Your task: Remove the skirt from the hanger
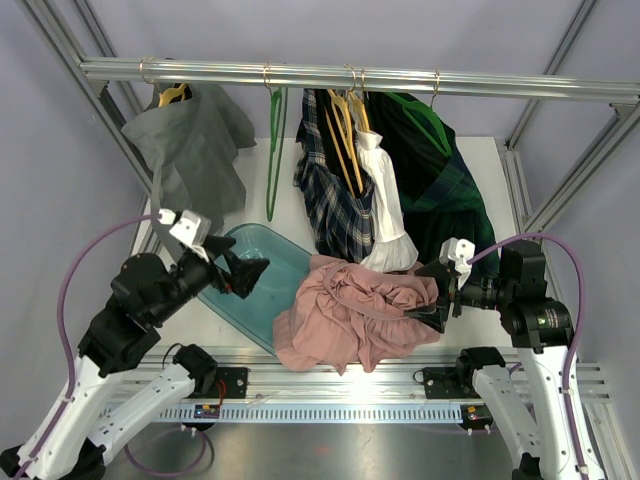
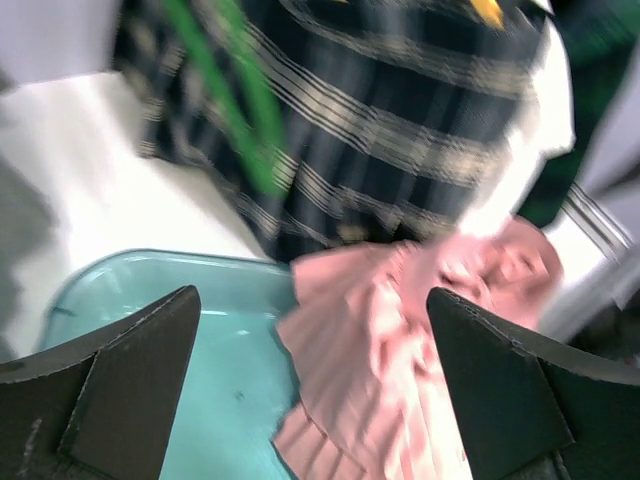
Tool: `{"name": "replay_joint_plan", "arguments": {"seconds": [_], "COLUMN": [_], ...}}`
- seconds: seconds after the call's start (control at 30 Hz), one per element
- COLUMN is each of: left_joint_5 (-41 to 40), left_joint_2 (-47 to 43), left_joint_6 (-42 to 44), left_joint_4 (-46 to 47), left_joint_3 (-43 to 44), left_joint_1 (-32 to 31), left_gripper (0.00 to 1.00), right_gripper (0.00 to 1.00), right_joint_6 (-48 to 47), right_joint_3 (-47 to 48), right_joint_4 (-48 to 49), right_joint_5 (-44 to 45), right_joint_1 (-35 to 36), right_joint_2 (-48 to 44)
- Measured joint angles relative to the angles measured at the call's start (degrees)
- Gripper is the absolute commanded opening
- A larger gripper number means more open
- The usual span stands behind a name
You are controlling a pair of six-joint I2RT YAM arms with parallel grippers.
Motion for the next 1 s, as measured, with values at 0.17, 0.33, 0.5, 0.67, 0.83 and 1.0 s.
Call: {"name": "replay_joint_plan", "arguments": {"seconds": [0.17, 0.33, 0.5, 0.67, 0.83, 1.0], "left_joint_5": [6.67, 0.59, -15.19, -26.36, -31.58, -32.02], "left_joint_2": [-2.21, 3.78, 16.48, 24.22, 31.32, 34.07], "left_joint_6": [-0.11, -0.70, -1.51, -1.53, -2.45, -4.15], "left_joint_4": [2.58, 5.33, 11.08, 19.02, 25.75, 32.54], "left_joint_3": [-8.37, -13.92, -14.93, -18.23, -19.26, -20.35], "left_joint_1": [-4.04, -21.73, -35.32, -37.99, -38.32, -38.75], "left_gripper": [0.99, 0.99, 0.99, 0.99, 0.75, 0.06], "right_gripper": [1.00, 0.99, 1.00, 1.00, 1.00, 1.00], "right_joint_6": [-0.52, -0.57, -0.57, -0.57, -0.57, -0.57], "right_joint_3": [-0.04, -0.44, -0.83, -0.90, -0.92, -0.92], "right_joint_4": [0.02, 0.02, 0.02, 0.00, 0.00, 0.00], "right_joint_5": [-0.17, -0.26, -0.28, -0.39, -0.46, -0.72], "right_joint_1": [-1.18, -1.97, -2.36, -2.36, -2.36, -2.36], "right_joint_2": [0.39, 0.46, 0.48, 0.26, -0.46, -0.70]}}
